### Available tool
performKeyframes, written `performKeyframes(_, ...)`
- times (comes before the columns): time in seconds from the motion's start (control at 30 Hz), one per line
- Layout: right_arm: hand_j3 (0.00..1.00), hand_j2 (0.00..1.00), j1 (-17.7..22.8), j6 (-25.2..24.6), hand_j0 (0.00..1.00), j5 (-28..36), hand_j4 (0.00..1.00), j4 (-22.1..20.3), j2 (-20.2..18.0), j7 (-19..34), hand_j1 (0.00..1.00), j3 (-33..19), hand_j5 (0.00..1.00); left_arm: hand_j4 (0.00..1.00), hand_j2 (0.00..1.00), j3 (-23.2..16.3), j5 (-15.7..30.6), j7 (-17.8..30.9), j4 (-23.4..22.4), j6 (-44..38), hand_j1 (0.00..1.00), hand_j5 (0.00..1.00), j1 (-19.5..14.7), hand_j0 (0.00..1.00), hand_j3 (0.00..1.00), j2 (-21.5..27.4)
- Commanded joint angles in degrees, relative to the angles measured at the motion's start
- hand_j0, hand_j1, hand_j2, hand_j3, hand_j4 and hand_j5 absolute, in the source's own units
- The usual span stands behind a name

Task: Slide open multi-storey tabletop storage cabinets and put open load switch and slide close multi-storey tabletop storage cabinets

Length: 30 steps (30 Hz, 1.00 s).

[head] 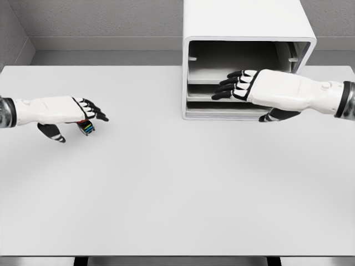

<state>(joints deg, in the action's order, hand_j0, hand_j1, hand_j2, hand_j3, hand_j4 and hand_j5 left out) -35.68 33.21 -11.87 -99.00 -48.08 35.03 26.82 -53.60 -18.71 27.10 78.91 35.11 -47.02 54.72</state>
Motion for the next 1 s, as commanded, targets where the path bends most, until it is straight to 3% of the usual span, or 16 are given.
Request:
performKeyframes(0.0,1.00,1.00,-0.4,-3.8,1.00,0.0,1.00,1.8,1.7,0.0,1.00,1.2,1.00,1.00,1.00,-0.5,-0.3,0.1,-0.3,-0.1,1.00,1.00,-0.1,1.00,1.00,-0.1)
performKeyframes(0.1,1.00,1.00,-2.6,-7.2,1.00,-0.3,1.00,4.1,2.8,0.0,1.00,3.5,1.00,1.00,1.00,-0.4,-0.5,0.1,-0.9,-0.1,1.00,1.00,-0.4,1.00,1.00,-1.0)
performKeyframes(0.17,1.00,1.00,-3.2,-7.4,1.00,-0.3,1.00,4.6,3.3,0.0,1.00,4.3,1.00,1.00,1.00,-0.4,-1.4,0.1,-7.0,-0.1,1.00,1.00,-1.4,1.00,1.00,-4.7)
performKeyframes(0.27,1.00,1.00,-5.7,-7.4,1.00,-0.3,1.00,9.0,5.0,0.0,1.00,6.7,1.00,1.00,1.00,-0.3,-1.4,0.1,-8.5,-0.1,1.00,1.00,-1.6,1.00,1.00,-5.1)
performKeyframes(0.37,1.00,1.00,-6.7,-8.9,1.00,-0.3,1.00,9.3,5.4,0.0,1.00,8.7,1.00,1.00,1.00,-0.3,-1.4,0.1,-11.1,-0.1,1.00,1.00,-2.4,1.00,1.00,-5.1)
performKeyframes(0.8,1.00,1.00,-10.1,-11.6,1.00,-2.5,1.00,19.9,8.7,0.0,1.00,10.4,1.00,1.00,1.00,-0.3,-1.5,0.1,-11.3,-0.1,1.00,1.00,-2.5,1.00,1.00,-5.5)
performKeyframes(0.97,1.00,1.00,-10.5,-11.6,1.00,-3.9,1.00,21.4,9.0,0.0,1.00,10.4,1.00,0.93,0.93,-0.3,-1.5,0.1,-11.0,-0.1,0.93,0.93,-2.5,0.93,0.93,-5.5)
